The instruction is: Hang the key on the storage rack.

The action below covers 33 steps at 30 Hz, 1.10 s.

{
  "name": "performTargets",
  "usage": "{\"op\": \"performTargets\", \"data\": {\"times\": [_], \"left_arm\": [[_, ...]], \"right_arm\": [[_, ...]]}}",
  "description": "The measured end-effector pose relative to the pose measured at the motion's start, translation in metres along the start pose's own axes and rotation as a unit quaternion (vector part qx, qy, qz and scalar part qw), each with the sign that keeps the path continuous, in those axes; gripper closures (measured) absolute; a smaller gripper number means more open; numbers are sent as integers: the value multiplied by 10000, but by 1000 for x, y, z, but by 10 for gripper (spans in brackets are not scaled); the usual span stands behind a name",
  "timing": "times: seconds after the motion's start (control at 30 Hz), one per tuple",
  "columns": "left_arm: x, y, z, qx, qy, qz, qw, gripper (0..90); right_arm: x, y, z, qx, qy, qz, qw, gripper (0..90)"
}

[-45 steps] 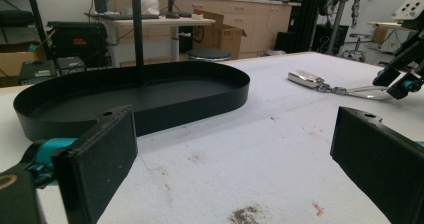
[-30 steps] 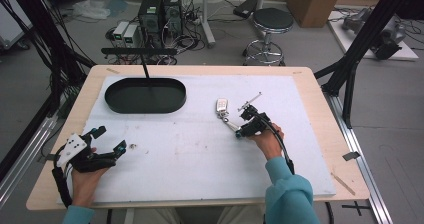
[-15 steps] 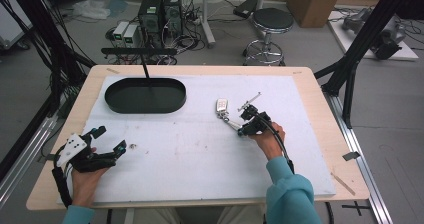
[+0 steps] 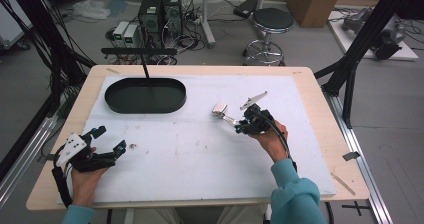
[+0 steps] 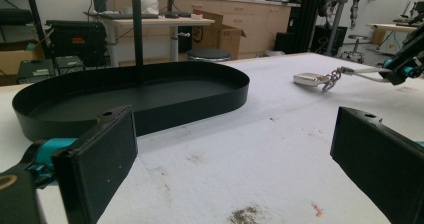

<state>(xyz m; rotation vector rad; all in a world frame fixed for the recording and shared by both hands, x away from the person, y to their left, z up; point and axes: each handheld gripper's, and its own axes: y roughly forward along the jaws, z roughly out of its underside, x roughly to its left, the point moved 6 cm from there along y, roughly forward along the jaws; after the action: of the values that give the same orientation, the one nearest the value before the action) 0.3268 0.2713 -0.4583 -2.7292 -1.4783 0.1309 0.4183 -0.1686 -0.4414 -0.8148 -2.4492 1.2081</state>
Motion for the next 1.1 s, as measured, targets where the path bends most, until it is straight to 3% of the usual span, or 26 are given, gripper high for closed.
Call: {"op": "performTargets", "data": {"times": [0.13, 0.17, 0.27, 0.4, 0.47, 0.57, 0.63, 0.67, 0.73, 0.87, 1.1], "left_arm": [[-3, 1, -1, 86, 9, 124, 9999, 52], [-4, 1, -2, 86, 3, 153, 9998, 52], [-6, 0, -8, 188, 64, 255, 9995, 52], [-10, 2, -23, 300, 158, 343, 9988, 52], [-13, 5, -30, 336, 262, 421, 9982, 52], [-19, 11, -41, 340, 356, 667, 9966, 52], [-24, 16, -49, 338, 367, 900, 9947, 52], [-28, 18, -52, 346, 417, 1001, 9935, 52], [-34, 22, -59, 355, 510, 1248, 9902, 52], [-44, 29, -70, 359, 710, 1655, 9830, 52], [-52, 43, -85, 425, 660, 2156, 9733, 52]], "right_arm": [[9, -5, -7, -390, -275, -380, 9981, 746], [9, -5, -7, -390, -275, -380, 9981, 746], [16, -11, -15, -807, -471, -737, 9929, 745], [19, -14, -18, -1031, -601, -877, 9890, 745], [25, -17, -20, -1146, -631, -1091, 9854, 746], [30, -18, -21, -1175, -709, -1173, 9836, 746], [34, -20, -23, -1226, -805, -1218, 9817, 746], [38, -22, -25, -1310, -889, -1291, 9789, 746], [40, -23, -26, -1351, -922, -1354, 9772, 746], [44, -30, -30, -1595, -997, -1524, 9703, 746], [53, -40, -39, -1728, -1315, -1734, 9606, 745]]}}
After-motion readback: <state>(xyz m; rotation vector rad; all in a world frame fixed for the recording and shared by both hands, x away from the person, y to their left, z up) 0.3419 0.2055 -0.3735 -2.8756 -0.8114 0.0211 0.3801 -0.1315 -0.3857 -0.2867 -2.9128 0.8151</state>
